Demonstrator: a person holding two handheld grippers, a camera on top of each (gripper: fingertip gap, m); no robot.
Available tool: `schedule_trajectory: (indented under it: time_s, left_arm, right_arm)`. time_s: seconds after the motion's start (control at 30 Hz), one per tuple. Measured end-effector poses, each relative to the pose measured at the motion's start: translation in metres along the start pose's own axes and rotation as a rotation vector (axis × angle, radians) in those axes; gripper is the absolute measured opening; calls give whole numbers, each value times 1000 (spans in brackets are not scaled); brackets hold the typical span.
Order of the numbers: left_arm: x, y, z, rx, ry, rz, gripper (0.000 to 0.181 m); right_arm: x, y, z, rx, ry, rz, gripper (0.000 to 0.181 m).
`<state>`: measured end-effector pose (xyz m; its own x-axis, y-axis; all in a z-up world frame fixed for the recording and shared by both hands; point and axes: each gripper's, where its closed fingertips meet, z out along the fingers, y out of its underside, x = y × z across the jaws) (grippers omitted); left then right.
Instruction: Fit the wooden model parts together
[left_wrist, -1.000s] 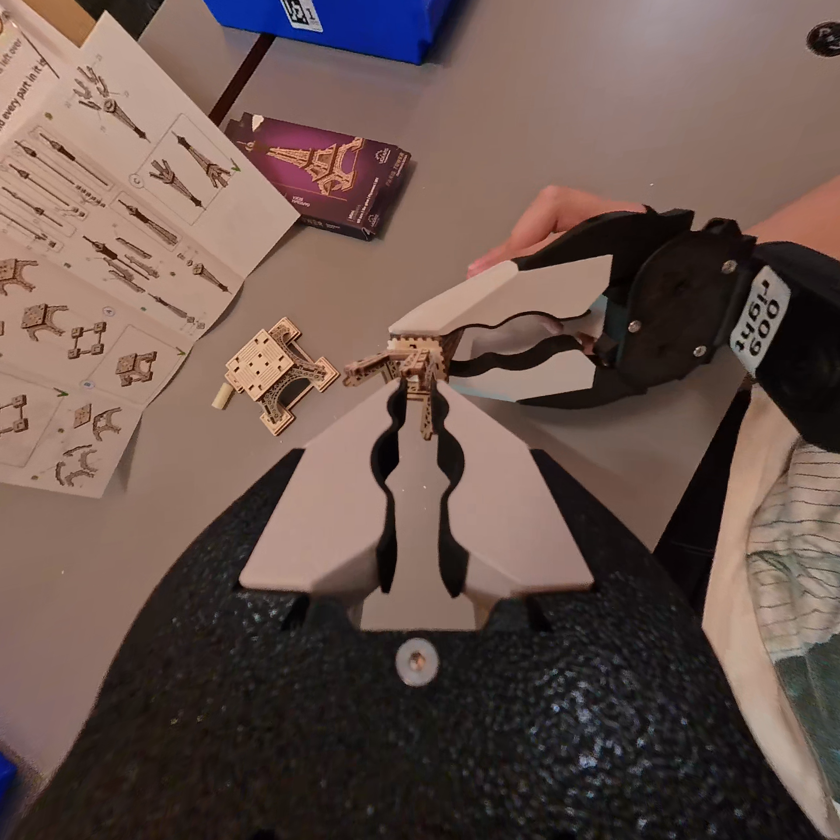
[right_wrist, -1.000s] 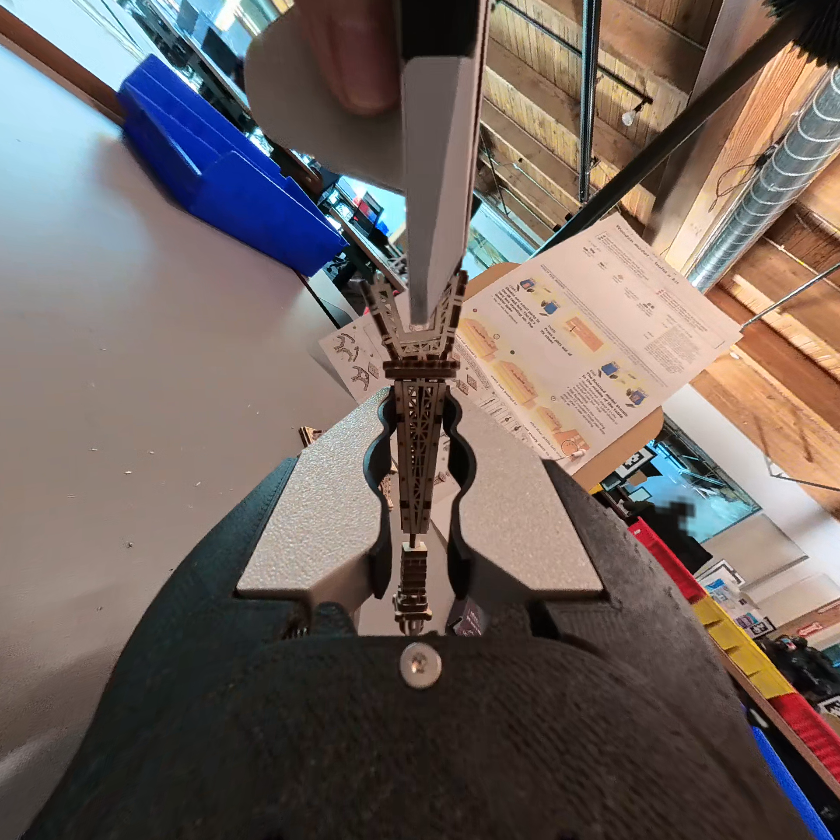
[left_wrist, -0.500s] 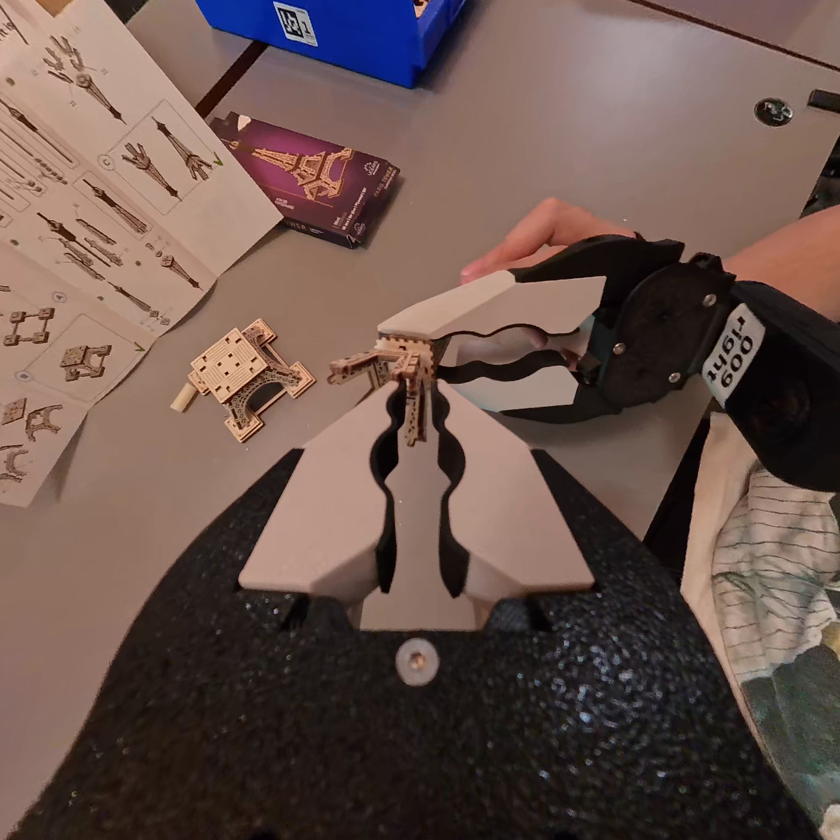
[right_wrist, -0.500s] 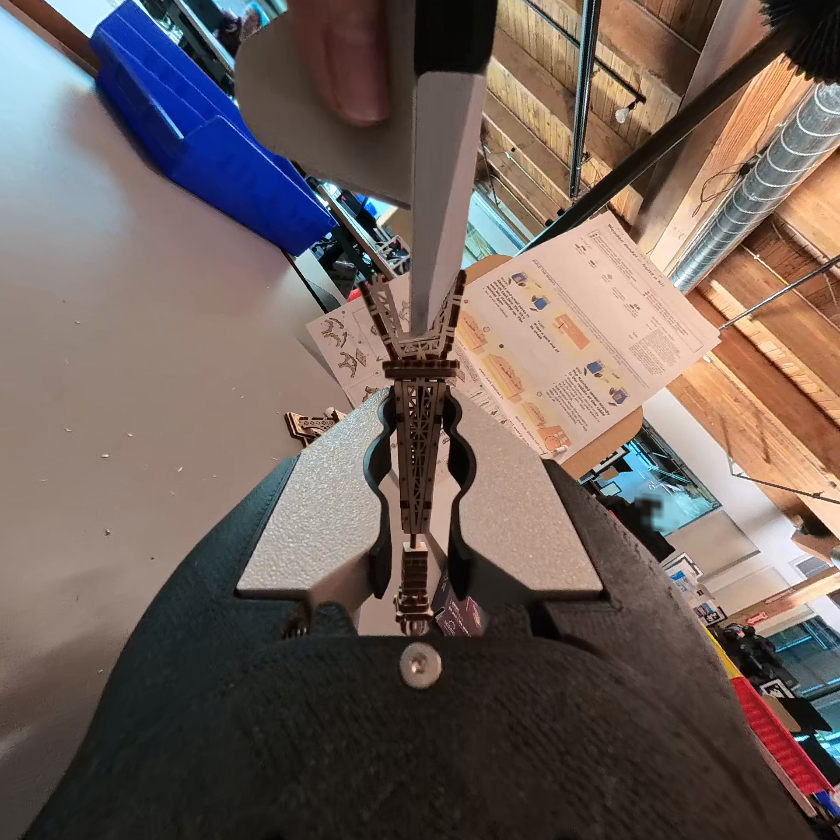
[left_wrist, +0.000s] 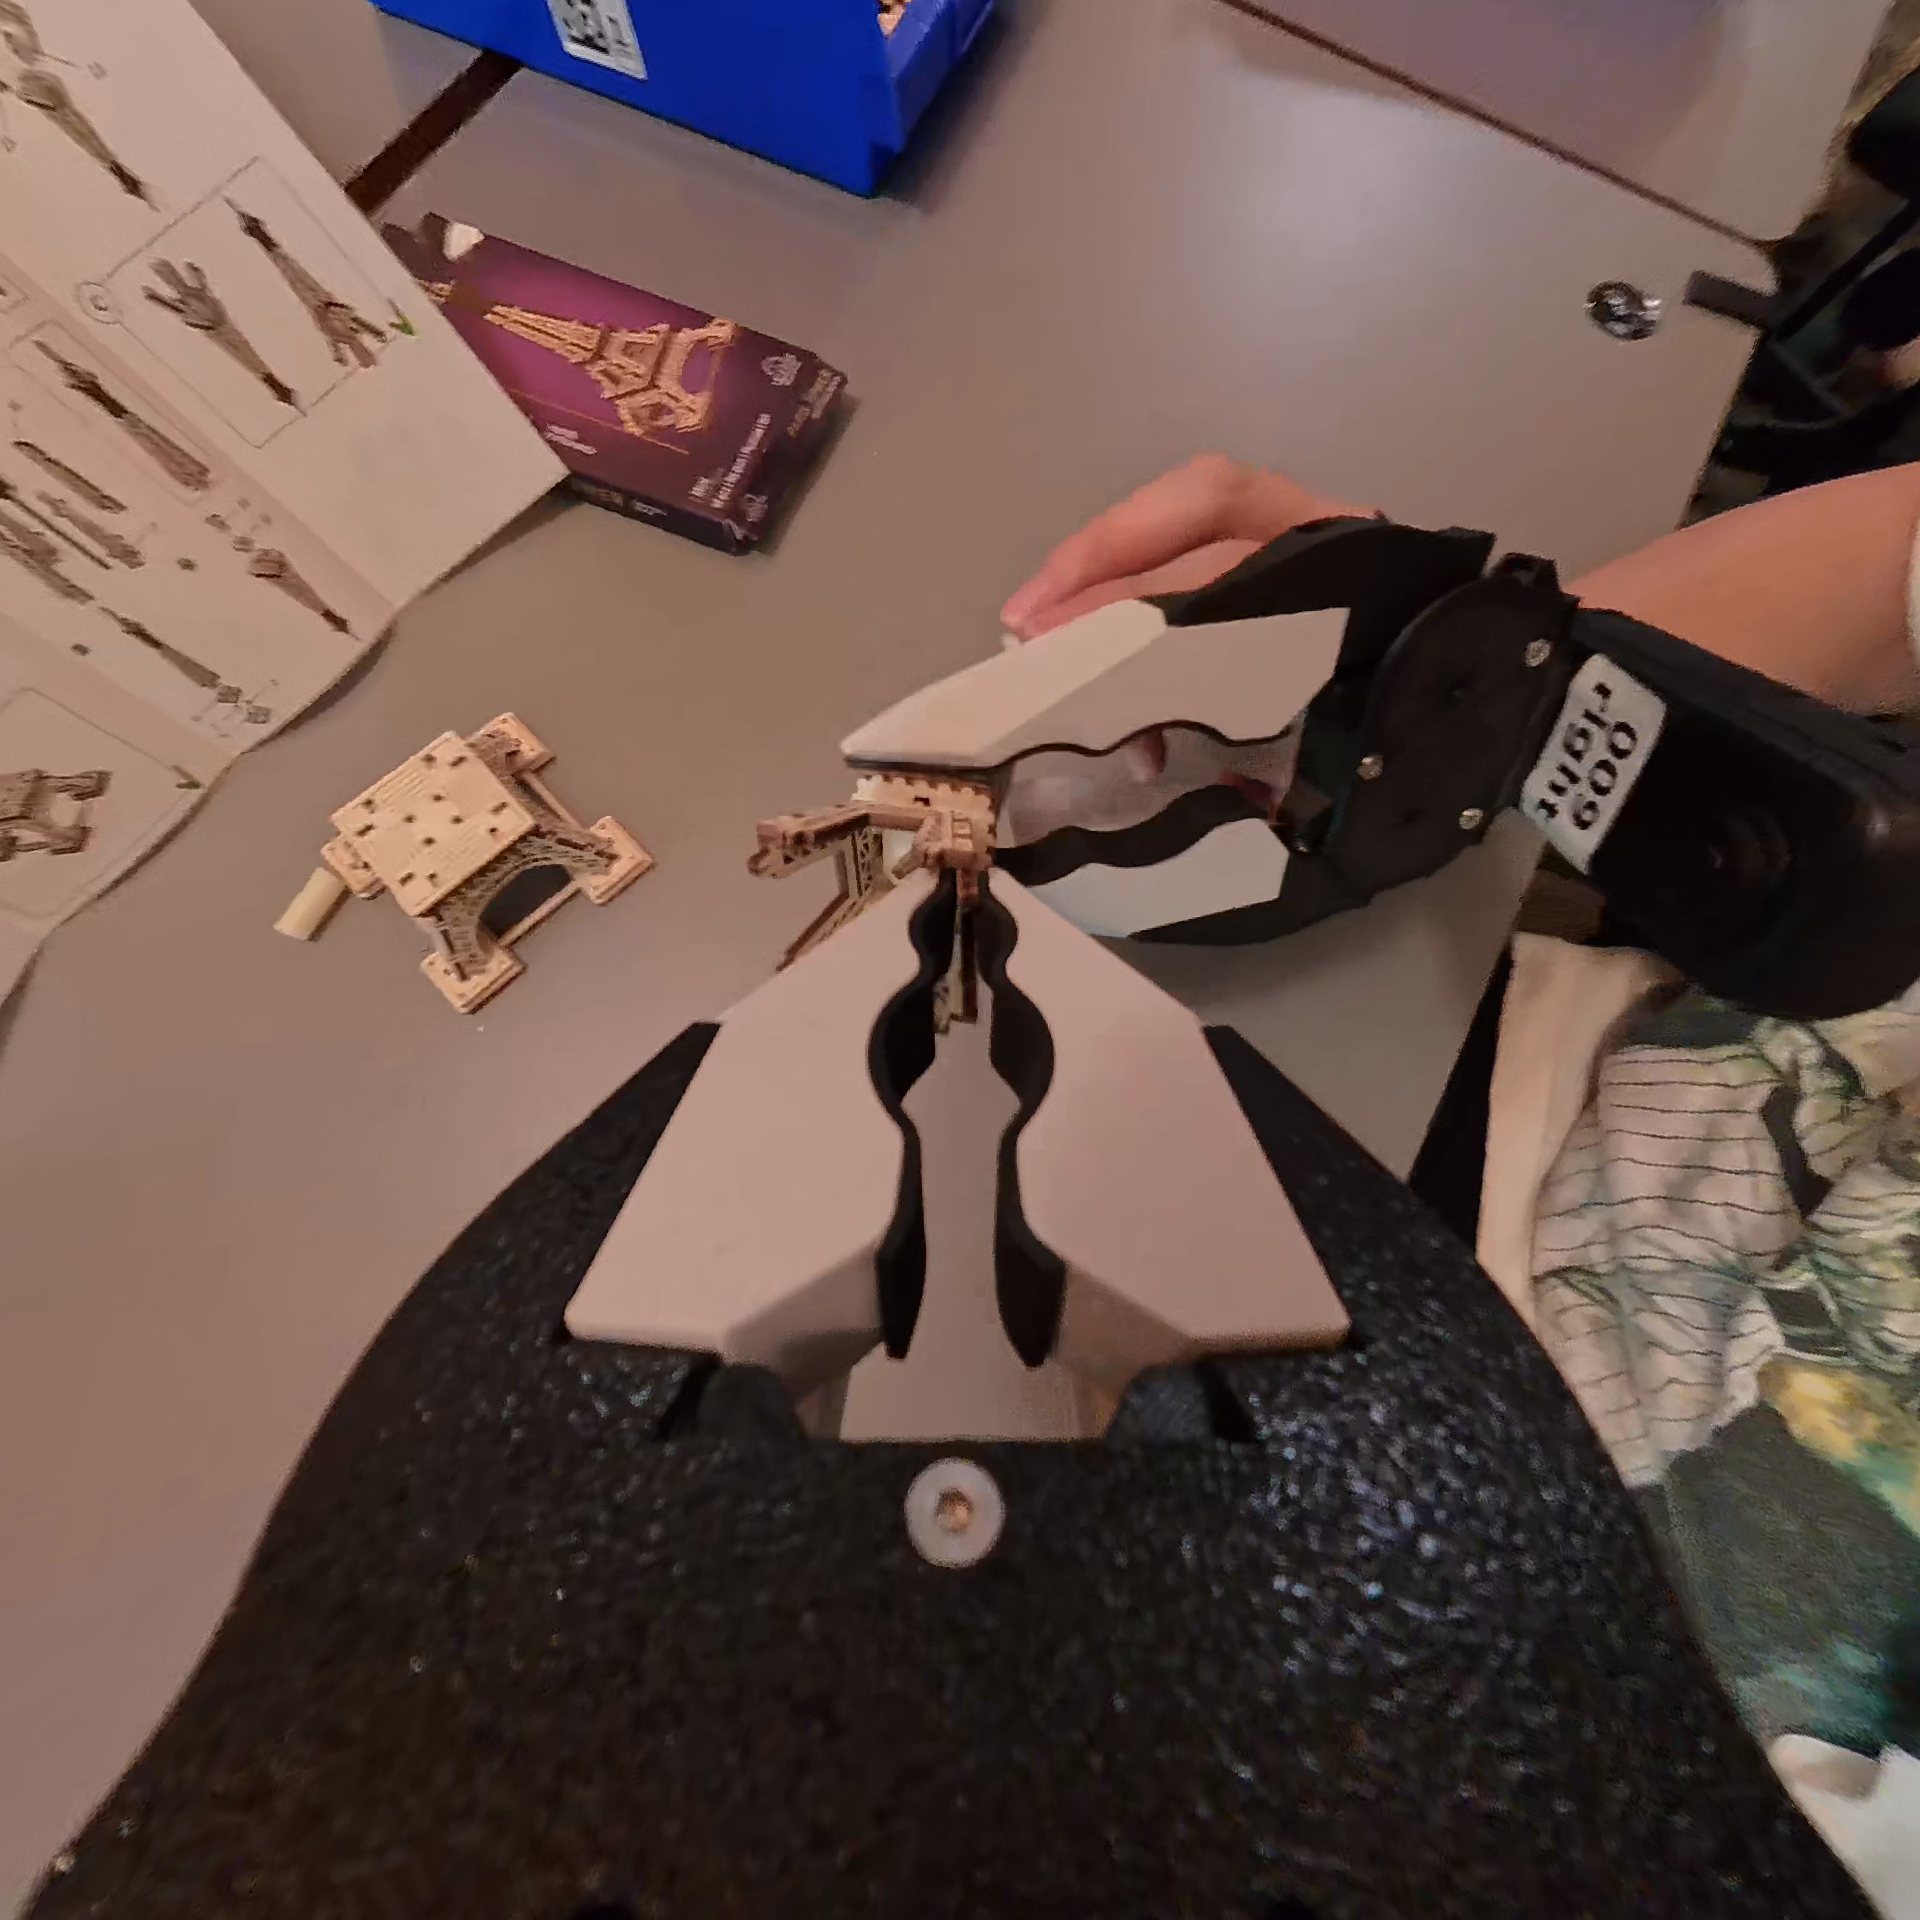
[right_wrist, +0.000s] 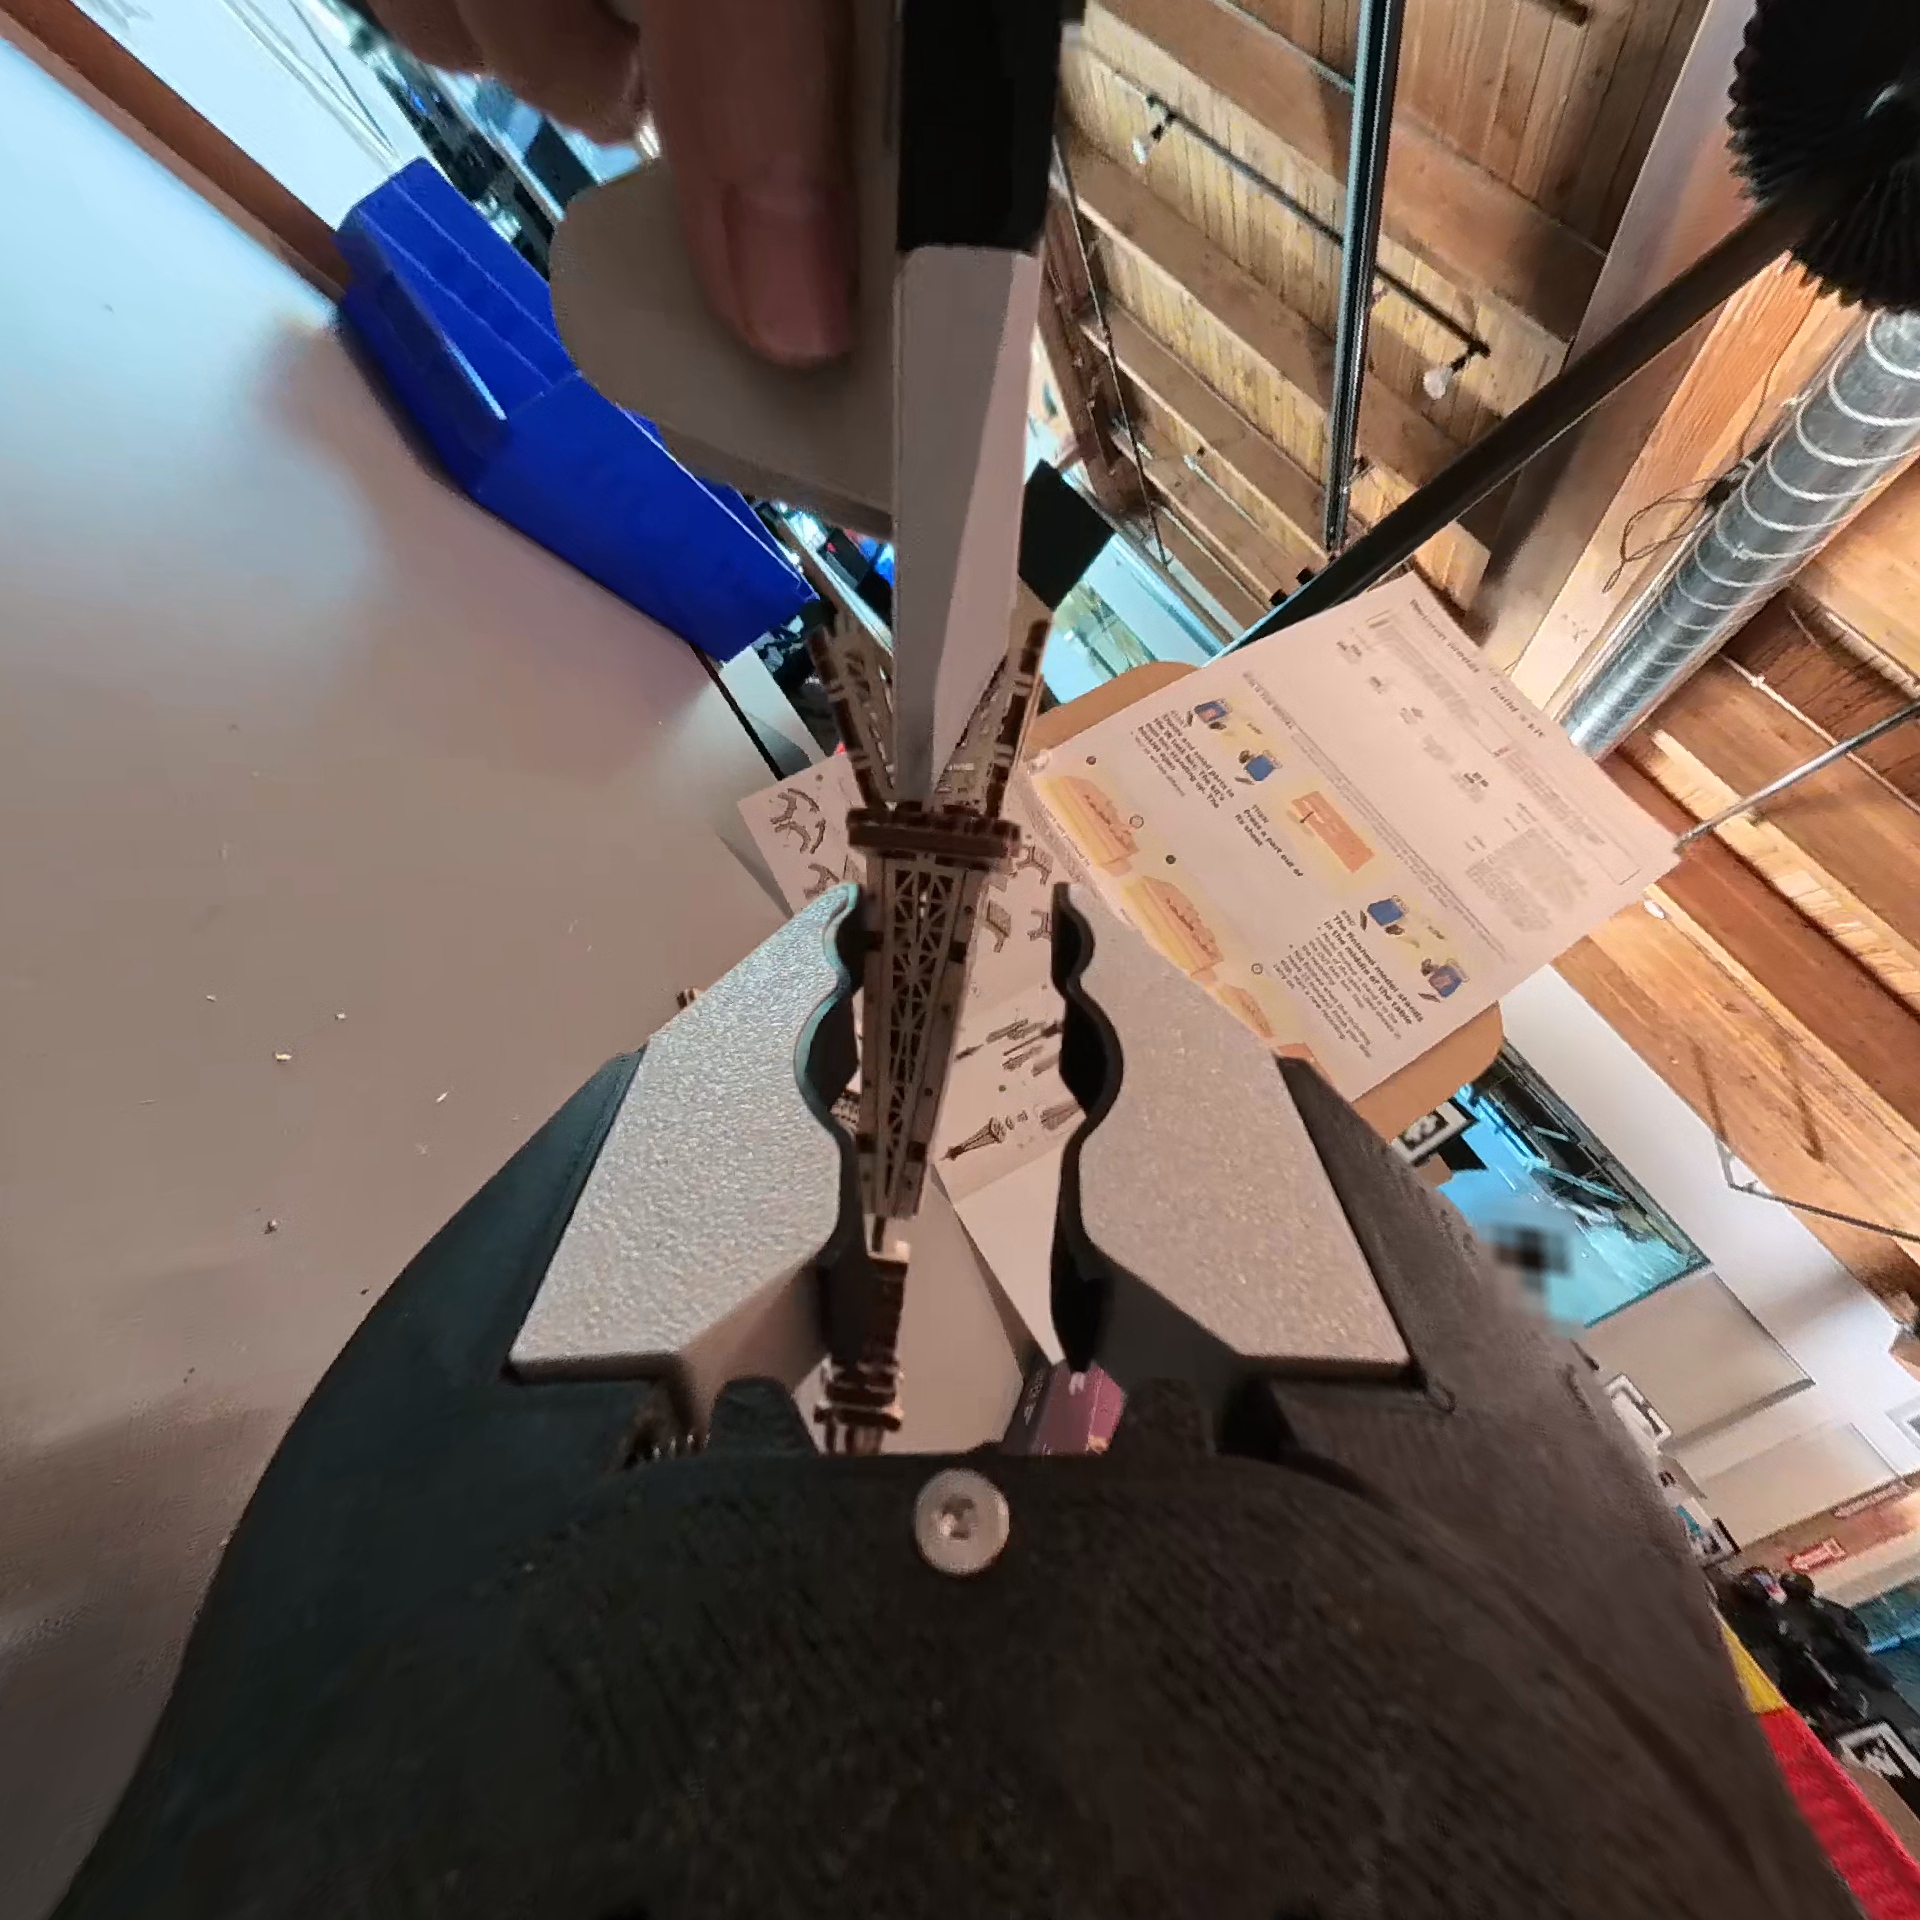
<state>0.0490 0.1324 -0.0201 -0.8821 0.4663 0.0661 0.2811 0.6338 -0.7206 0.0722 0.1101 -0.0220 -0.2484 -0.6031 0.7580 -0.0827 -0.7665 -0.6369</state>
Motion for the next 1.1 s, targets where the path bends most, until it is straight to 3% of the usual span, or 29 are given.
schedule_trajectory:
  time_s: [0.13,0.37,0.53,1.1]
  left_arm:
    - [1,2,2,5,16,4,1]
    - [-6,4,2,-18,-69,28,8]
    - [-5,1,2,-17,-84,27,2]
    - [1,24,0,-99,93,-68,0]
  right_arm:
    - [-7,0,0,-12,-33,-24,18]
    - [-9,5,1,-55,-36,-19,18]
    - [-7,5,0,-62,-26,-13,18]
    - [-25,1,-6,-92,-113,-69,17]
